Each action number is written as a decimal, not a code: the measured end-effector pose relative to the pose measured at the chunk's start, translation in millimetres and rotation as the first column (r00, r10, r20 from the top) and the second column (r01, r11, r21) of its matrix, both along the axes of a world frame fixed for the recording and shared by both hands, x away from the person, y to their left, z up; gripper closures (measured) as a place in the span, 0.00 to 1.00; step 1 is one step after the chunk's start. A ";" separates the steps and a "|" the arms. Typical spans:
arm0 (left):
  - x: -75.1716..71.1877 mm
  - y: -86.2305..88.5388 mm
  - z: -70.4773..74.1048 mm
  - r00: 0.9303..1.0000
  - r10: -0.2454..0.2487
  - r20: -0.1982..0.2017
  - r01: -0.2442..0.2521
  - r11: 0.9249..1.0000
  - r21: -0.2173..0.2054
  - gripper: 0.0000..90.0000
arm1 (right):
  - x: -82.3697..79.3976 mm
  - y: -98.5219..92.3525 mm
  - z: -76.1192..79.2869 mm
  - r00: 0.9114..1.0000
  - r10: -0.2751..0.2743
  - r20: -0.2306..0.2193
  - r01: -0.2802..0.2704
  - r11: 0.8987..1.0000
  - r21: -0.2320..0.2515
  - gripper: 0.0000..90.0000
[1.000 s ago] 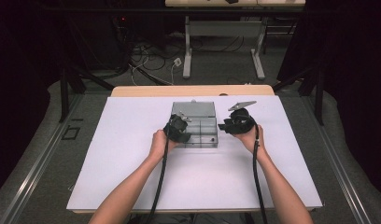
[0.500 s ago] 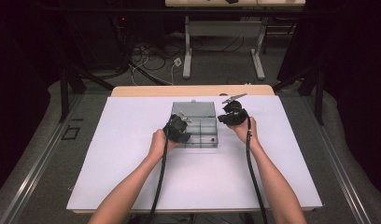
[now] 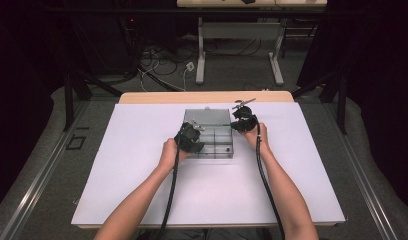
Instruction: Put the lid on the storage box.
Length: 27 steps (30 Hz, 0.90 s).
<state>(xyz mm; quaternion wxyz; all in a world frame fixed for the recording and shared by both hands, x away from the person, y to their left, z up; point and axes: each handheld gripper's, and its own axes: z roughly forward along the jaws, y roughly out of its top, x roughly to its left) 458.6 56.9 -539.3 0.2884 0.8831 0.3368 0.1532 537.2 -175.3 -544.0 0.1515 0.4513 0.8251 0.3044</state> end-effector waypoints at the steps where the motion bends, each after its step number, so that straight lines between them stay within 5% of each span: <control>1: 0.0 0.1 0.1 1.000 0.000 -0.001 0.000 1.000 0.000 0.68 | 1.8 0.6 -0.9 1.000 -0.003 -0.003 0.003 1.000 0.005 1.00; 14: 0.2 0.4 0.2 1.000 -0.003 -0.001 0.003 1.000 0.002 0.68 | 12.8 1.2 -8.4 0.999 -0.039 -0.005 0.040 0.997 0.074 1.00; 17: 0.1 0.3 0.2 1.000 -0.003 -0.001 0.003 1.000 0.002 0.68 | 13.6 -1.1 -9.8 0.998 -0.037 0.047 0.031 0.992 0.121 1.00; 27: 0.2 0.7 0.1 1.000 -0.004 0.000 0.004 1.000 0.000 0.68 | 9.5 -2.0 5.0 0.991 -0.039 0.130 0.026 0.994 0.105 1.00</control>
